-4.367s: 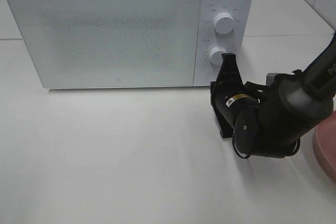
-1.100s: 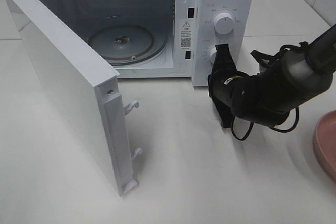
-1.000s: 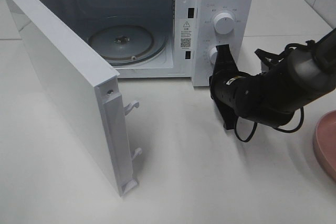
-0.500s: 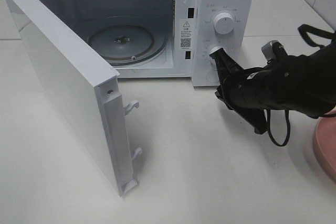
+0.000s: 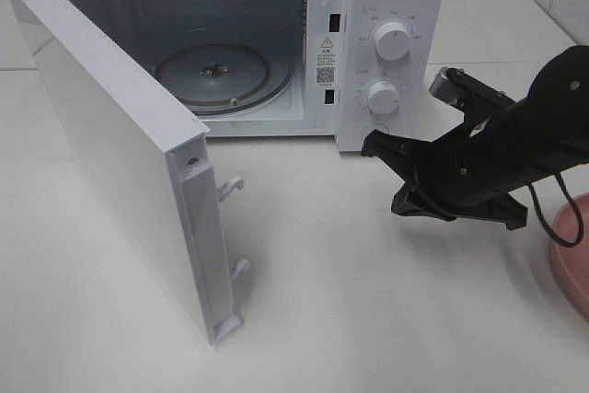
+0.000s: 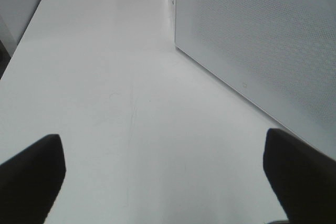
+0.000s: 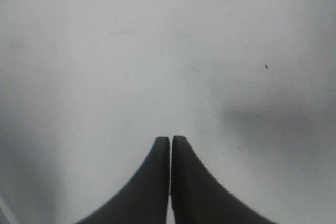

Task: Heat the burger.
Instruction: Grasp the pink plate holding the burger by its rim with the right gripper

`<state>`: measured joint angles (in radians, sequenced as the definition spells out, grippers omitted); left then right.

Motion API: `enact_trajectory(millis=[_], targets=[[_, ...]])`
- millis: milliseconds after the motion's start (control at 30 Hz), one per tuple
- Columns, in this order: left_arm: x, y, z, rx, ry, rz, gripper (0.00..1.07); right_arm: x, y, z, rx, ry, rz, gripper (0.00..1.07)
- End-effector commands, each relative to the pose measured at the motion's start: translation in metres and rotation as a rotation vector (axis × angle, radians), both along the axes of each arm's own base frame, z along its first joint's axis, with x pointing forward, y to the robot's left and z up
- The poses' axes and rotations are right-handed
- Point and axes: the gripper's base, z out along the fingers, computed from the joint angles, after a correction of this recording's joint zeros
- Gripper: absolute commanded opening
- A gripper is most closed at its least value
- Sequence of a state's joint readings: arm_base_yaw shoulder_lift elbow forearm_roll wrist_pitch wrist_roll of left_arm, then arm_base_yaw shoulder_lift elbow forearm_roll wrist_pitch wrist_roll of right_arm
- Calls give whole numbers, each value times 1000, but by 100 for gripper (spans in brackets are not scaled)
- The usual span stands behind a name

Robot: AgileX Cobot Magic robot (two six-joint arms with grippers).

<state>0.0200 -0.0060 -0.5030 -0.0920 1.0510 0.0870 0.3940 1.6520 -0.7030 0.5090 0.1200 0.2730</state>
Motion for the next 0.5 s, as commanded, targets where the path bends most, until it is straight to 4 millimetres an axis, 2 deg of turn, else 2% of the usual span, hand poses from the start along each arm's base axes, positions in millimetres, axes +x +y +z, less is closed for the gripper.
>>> enact_trajectory(millis=[33, 167, 367, 433, 500], targets=[[-2, 0, 0, -6, -29, 2, 94, -10, -4, 12, -63, 6, 138, 4], [-2, 0, 0, -6, -29, 2, 94, -22, -11, 29, -159, -2, 275, 5], [-2, 0, 0, -6, -29, 2, 94, -33, -19, 40, -229, 26, 353, 6], [-2, 0, 0, -6, -29, 2, 94, -41, -23, 50, -263, 31, 386, 9], [-2, 0, 0, -6, -29, 2, 94, -42, -25, 51, -272, 33, 394, 11]])
